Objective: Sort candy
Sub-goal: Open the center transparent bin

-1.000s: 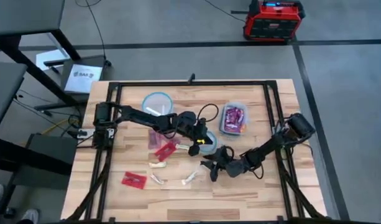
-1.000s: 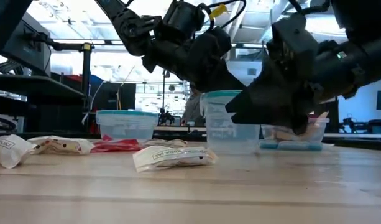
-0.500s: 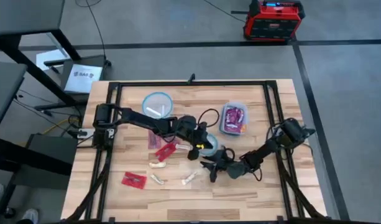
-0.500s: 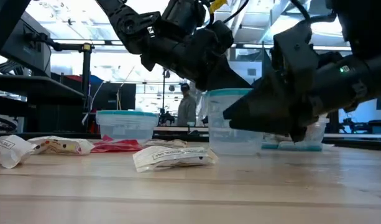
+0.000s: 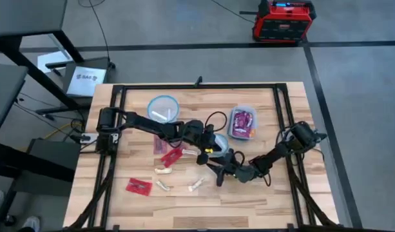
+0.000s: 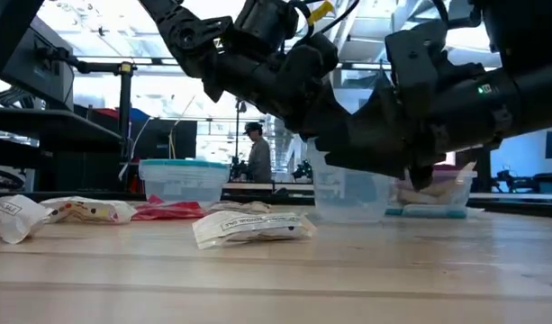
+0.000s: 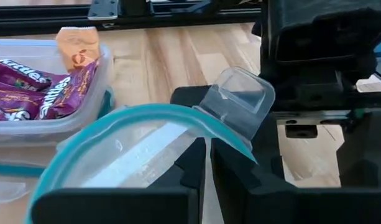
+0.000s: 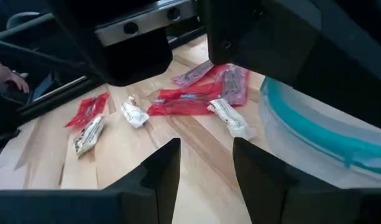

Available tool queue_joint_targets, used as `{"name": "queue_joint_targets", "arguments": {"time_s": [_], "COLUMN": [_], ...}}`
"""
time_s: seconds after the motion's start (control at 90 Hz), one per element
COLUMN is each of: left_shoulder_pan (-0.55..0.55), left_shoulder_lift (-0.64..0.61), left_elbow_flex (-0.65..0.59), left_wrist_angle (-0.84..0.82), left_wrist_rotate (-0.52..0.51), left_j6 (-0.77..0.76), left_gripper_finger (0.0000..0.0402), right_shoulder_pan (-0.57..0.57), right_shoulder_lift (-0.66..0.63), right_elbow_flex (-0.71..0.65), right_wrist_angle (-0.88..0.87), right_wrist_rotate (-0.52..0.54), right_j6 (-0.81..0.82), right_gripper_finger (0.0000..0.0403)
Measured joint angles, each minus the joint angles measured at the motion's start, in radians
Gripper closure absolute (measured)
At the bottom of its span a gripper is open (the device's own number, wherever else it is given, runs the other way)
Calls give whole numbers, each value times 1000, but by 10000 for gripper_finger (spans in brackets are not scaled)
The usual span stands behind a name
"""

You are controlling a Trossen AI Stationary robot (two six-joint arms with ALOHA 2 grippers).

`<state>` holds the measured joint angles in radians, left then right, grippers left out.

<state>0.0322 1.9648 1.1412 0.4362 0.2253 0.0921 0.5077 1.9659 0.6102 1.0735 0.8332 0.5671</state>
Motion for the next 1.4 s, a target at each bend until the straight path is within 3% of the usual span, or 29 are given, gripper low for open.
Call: {"name": "queue_joint_targets", "arguments": {"time_s": [0.211,0.356,0.5,0.589,0.8,1.1,1.4], "left_shoulder_pan": [0,9,29,62,119,69,-26], "left_shoulder_lift": [-75,-178,-254,-254,-194,-195,-196], "left_elbow_flex": [1,27,26,26,25,26,26], "left_wrist_angle": [-47,-185,-421,-453,-447,-556,-625], "left_wrist_rotate": [1,-4,-170,-234,-200,-150,-150], "left_j6": [4,21,117,161,119,74,42], "left_gripper_finger": [389,389,389,389,389,389,389], "right_shoulder_pan": [69,82,78,67,47,40,42], "right_shoulder_lift": [-34,-85,-148,-171,-170,-177,-317], "right_elbow_flex": [0,0,0,0,1,0,0], "right_wrist_angle": [-37,-137,-285,-338,-353,-426,-743], "right_wrist_rotate": [-22,-22,-23,-23,-46,-46,-50], "right_j6": [0,18,83,118,189,198,305], "right_gripper_finger": [269,269,269,269,269,269,269]}}
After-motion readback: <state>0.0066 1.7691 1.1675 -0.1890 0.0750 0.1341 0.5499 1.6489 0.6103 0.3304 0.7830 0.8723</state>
